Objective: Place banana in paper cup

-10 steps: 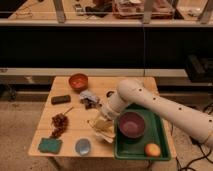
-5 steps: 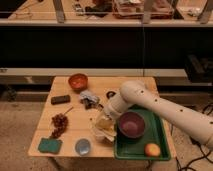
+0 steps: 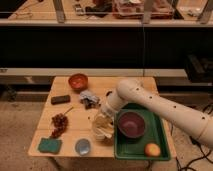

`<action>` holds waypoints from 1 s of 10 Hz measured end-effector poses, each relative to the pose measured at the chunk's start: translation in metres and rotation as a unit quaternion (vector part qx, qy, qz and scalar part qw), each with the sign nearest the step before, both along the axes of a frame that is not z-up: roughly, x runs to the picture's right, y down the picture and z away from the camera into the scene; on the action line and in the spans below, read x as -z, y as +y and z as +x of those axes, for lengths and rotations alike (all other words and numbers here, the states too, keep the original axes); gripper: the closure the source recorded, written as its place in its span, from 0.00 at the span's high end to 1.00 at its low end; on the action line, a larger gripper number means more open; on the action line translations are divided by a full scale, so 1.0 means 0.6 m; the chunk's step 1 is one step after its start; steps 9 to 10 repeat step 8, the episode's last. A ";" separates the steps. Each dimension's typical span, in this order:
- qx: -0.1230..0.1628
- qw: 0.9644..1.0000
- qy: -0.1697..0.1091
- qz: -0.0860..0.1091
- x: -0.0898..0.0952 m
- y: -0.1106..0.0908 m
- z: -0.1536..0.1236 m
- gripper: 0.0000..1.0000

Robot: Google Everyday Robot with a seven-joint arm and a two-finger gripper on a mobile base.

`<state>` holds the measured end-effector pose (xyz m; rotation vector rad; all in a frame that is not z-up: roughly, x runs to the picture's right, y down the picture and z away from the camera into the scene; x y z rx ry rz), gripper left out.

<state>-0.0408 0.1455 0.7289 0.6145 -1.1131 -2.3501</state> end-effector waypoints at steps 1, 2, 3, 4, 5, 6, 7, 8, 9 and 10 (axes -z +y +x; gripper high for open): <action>0.001 1.000 0.000 -0.005 0.000 0.001 -0.001 0.80; 0.003 1.000 0.001 -0.007 0.002 0.001 0.000 0.80; 0.004 1.000 0.001 -0.006 0.009 -0.001 0.001 0.80; 0.003 1.000 0.002 -0.004 0.015 -0.004 0.003 0.80; 0.001 1.000 0.002 0.002 0.025 -0.010 0.006 0.80; -0.003 1.000 0.003 0.010 0.037 -0.019 0.009 0.80; -0.011 1.000 0.002 0.027 0.058 -0.036 0.014 0.80; -0.016 0.999 0.004 0.039 0.070 -0.048 0.017 0.80; -0.016 0.999 0.004 0.039 0.070 -0.048 0.017 0.80; -0.016 0.999 0.004 0.039 0.070 -0.048 0.017 0.80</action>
